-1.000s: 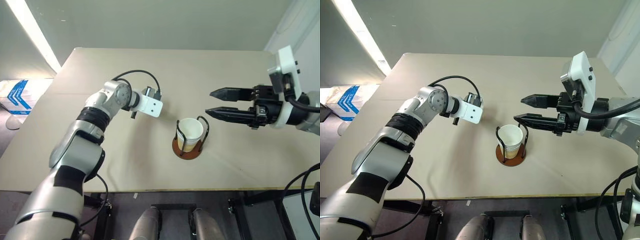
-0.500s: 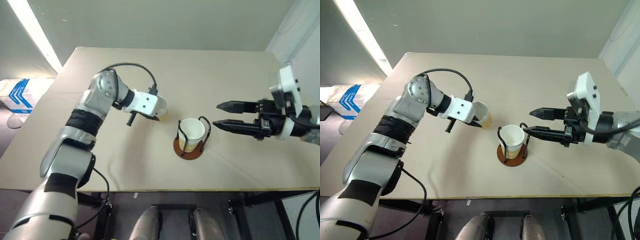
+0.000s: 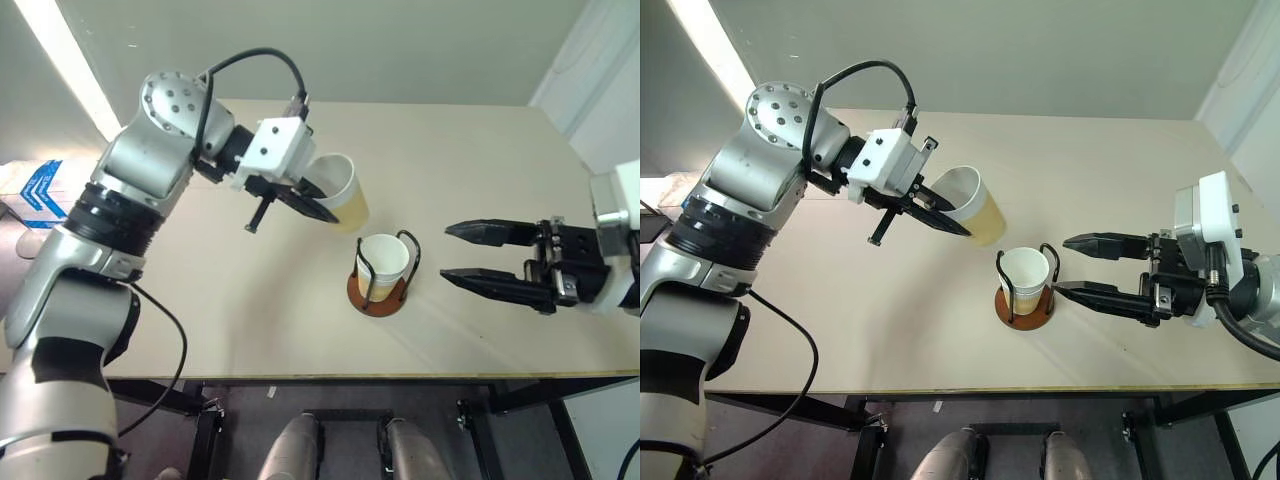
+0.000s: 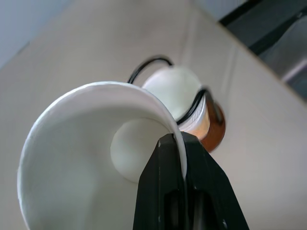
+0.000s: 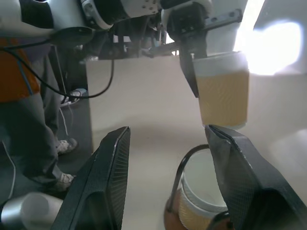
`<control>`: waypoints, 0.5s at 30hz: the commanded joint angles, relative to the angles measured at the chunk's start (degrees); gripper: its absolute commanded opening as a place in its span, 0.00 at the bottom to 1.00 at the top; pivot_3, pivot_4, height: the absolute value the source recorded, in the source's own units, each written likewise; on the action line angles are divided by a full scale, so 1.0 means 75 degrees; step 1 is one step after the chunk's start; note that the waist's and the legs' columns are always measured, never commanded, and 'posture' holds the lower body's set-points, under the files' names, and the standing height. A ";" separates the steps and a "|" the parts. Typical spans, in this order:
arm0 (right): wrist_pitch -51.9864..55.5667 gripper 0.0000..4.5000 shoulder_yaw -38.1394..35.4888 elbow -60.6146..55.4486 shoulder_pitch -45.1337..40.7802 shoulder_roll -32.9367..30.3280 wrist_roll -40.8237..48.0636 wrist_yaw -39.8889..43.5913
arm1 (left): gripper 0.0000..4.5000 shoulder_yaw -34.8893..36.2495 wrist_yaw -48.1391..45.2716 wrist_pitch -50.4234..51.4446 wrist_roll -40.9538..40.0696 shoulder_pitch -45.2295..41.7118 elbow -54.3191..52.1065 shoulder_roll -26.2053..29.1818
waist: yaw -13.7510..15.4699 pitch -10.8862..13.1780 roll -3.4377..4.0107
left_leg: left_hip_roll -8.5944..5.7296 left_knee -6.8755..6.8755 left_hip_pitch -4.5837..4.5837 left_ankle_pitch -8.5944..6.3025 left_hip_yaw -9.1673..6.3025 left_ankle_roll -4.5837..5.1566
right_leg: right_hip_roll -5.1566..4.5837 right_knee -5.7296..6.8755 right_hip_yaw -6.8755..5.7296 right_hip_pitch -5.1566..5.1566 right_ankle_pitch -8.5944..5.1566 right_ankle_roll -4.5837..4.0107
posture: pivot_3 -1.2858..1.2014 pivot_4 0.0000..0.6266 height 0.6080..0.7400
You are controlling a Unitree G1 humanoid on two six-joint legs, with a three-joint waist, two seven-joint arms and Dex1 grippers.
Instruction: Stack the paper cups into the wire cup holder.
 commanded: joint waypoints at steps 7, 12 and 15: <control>0.0094 0.58 -0.0882 -0.0113 0.0446 -0.1239 0.0344 0.0252 | 0.01 -0.1270 -0.0267 -0.0568 -0.0810 -0.1257 0.0589 -0.0400 | -0.0003 0.0000 0.0000 | -0.0007 -0.0001 -0.0007 0.0001 0.0005 0.0000 | -0.0007 -0.0011 0.0004 0.0001 -0.0002 0.0007 | 0.52 0.24 1.00; 0.0042 0.58 -0.0864 0.0087 0.0242 -0.1541 0.0376 0.0057 | 0.01 -0.1794 -0.0267 -0.0888 -0.0985 -0.1521 0.0977 -0.0792 | -0.0005 0.0001 0.0001 | -0.0005 -0.0004 -0.0010 -0.0004 0.0005 0.0002 | -0.0009 -0.0013 0.0003 0.0001 0.0002 0.0049 | 0.52 0.24 1.00; -0.0021 0.58 -0.0877 0.0211 -0.0071 -0.1445 0.0631 -0.0316 | 0.01 -0.2098 -0.0267 -0.0997 -0.1058 -0.1583 0.1170 -0.1069 | -0.0001 0.0001 0.0001 | -0.0005 -0.0003 -0.0012 -0.0008 0.0007 -0.0001 | -0.0010 -0.0013 0.0003 0.0000 0.0007 0.0094 | 0.52 0.24 1.00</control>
